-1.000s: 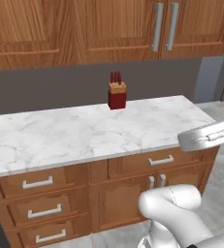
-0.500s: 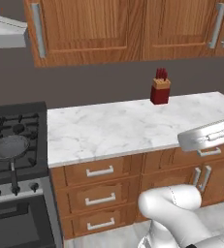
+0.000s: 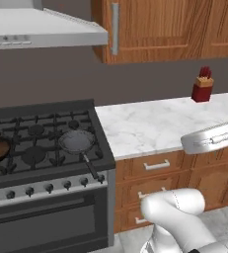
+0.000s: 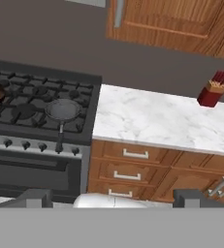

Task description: Place one of the steaks on the plate and the other in the bowl. Then place the bowl in the fridge.

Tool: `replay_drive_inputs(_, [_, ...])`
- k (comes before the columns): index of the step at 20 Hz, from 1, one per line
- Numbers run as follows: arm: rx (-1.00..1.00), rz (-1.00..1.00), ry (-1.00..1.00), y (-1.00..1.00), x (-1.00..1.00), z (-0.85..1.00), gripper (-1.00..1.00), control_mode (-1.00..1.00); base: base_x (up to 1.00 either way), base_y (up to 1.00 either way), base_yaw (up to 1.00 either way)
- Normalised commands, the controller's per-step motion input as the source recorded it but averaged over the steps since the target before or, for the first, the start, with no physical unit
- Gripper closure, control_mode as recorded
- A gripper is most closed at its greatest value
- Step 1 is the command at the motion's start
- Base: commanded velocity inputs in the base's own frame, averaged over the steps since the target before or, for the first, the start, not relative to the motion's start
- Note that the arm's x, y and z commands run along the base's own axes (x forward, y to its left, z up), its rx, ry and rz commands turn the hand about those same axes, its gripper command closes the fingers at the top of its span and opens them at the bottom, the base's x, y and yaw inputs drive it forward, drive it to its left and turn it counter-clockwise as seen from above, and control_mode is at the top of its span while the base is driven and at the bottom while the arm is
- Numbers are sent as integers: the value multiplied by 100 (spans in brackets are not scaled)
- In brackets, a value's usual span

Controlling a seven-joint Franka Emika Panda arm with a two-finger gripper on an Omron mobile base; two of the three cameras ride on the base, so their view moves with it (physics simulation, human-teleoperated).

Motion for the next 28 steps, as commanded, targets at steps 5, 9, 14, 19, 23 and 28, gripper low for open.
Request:
replay_drive_inputs(5, [0,0,0,0,0,0,-100,100,-1,100,0])
replay_drive_inputs(9, [0,0,0,0,0,0,-100,100,-1,100,0])
replay_drive_inputs(14, [0,0,0,0,0,0,-100,100,1,100,1])
replay_drive_inputs(19, [0,0,0,0,0,0,-100,100,18,100,0])
replay_drive_inputs(23, [0,0,0,0,0,0,-100,100,34,100,0])
replay_drive_inputs(28, [0,0,0,0,0,0,-100,100,37,100,0])
